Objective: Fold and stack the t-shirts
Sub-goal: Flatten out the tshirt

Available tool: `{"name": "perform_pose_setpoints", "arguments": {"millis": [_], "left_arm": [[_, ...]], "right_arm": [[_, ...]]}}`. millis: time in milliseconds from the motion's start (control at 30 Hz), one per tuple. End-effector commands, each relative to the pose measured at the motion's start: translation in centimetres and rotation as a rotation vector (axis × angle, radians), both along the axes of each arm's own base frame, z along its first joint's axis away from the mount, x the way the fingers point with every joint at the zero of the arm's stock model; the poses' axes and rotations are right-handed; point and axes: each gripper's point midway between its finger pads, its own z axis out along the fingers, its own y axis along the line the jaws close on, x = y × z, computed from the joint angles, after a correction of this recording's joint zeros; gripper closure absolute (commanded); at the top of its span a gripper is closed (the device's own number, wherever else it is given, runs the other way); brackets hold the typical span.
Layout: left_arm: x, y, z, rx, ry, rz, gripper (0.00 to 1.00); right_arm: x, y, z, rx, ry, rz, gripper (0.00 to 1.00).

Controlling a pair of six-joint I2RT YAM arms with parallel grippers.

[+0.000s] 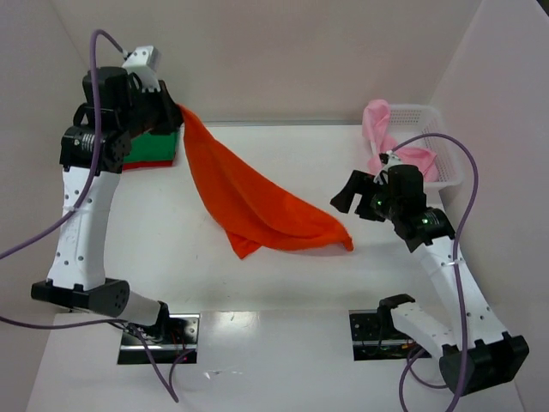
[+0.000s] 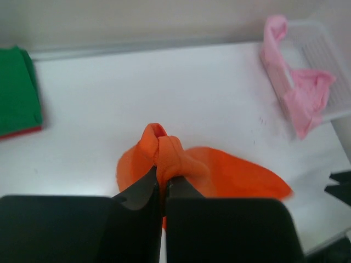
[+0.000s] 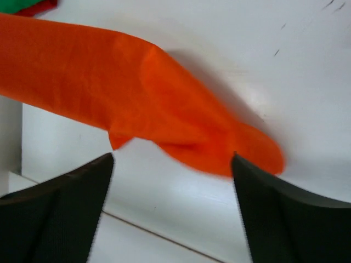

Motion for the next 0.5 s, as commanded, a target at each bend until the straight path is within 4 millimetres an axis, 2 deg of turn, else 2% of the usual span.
{"name": "perform_pose_setpoints", "arguments": {"millis": [0,33,133,167,267,467], "left_arm": [[-2.1,-1.2,-0.8,0.004,-0.023,-0.102,1.0],[-2.2,-1.4,-2.4,0.002,0.017,-0.118,1.0],[-3.4,-1.9,-4.7,0.001,0.074,-0.156,1.0],[-3.5,-1.8,-6.6,0.012,0.117,-0.16,1.0],[-5.0,-1.9,-9.2,0.014,0.178,-0.184,1.0],[-7.7,-2.4,-13.1,-0.004,0.295,-0.228,1.0]], "right_arm": [[0.1,0.5,1.4,-0.006,-0.017,0.03,0.0],[0.5,0.3,1.9,-0.019,-0.033,0.024,0.0],[2.5,0.3,2.3,-0.035,-0.053,0.009,0.0],[3.0,0.5,2.0,-0.037,-0.045,0.009,0.0],[5.3,1.4,1.1,-0.029,-0.035,0.012,0.0],[9.5,3.8,-2.4,-0.085,0.025,0.052,0.0]]}}
